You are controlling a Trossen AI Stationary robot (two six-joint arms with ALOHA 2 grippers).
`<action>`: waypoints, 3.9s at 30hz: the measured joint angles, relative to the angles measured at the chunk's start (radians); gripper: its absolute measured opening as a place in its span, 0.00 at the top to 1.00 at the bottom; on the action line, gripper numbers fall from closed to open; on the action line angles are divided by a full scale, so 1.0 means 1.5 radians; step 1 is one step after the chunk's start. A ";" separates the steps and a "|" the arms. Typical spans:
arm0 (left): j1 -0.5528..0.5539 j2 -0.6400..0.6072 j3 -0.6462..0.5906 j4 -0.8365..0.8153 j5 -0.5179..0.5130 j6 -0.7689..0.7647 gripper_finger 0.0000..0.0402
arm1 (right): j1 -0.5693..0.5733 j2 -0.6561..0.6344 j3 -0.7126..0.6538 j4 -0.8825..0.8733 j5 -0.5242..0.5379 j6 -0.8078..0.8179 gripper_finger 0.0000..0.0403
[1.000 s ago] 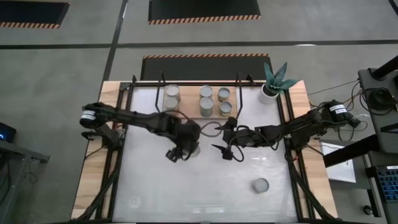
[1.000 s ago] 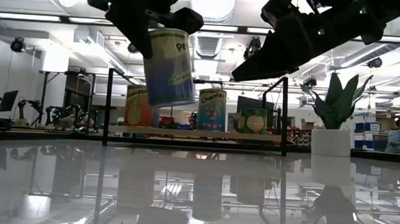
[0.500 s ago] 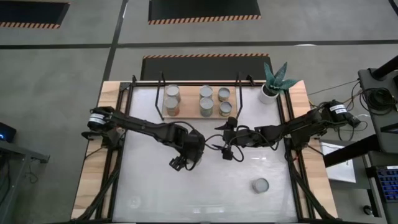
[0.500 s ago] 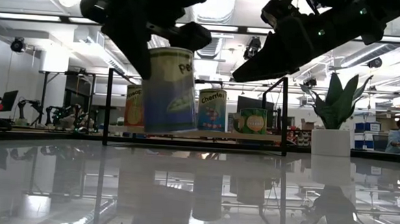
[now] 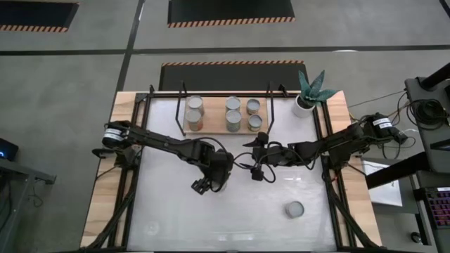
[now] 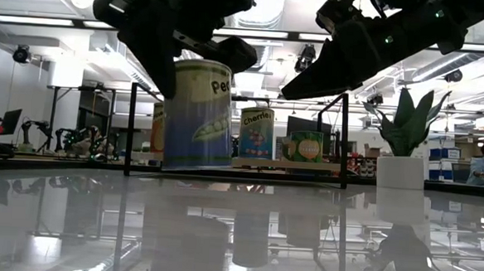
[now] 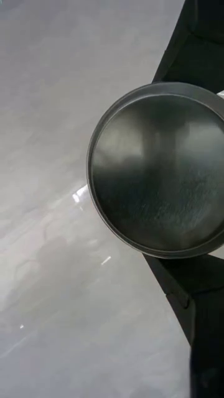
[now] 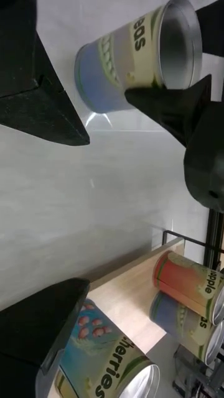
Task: Pick and place cans onto a shelf
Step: Put the canned peas on the shelf
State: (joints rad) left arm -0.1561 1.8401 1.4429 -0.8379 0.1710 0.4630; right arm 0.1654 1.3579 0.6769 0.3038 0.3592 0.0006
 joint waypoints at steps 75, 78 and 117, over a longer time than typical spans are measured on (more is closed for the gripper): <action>-0.049 -0.267 -0.459 0.427 -0.213 -0.319 0.97 | 0.057 0.323 0.139 0.187 -0.262 0.036 0.97; -0.049 -0.258 -0.457 0.447 -0.213 -0.325 0.98 | 0.055 0.333 0.163 0.166 -0.262 0.020 0.97; -0.059 -0.250 -0.456 0.431 -0.196 -0.360 1.00 | 0.034 0.255 0.164 0.047 -0.281 0.008 0.97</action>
State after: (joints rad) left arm -0.2443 1.4645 0.7586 -0.1913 -0.1231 -0.0768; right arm 0.2157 1.7396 0.9222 0.3739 -0.0626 0.0124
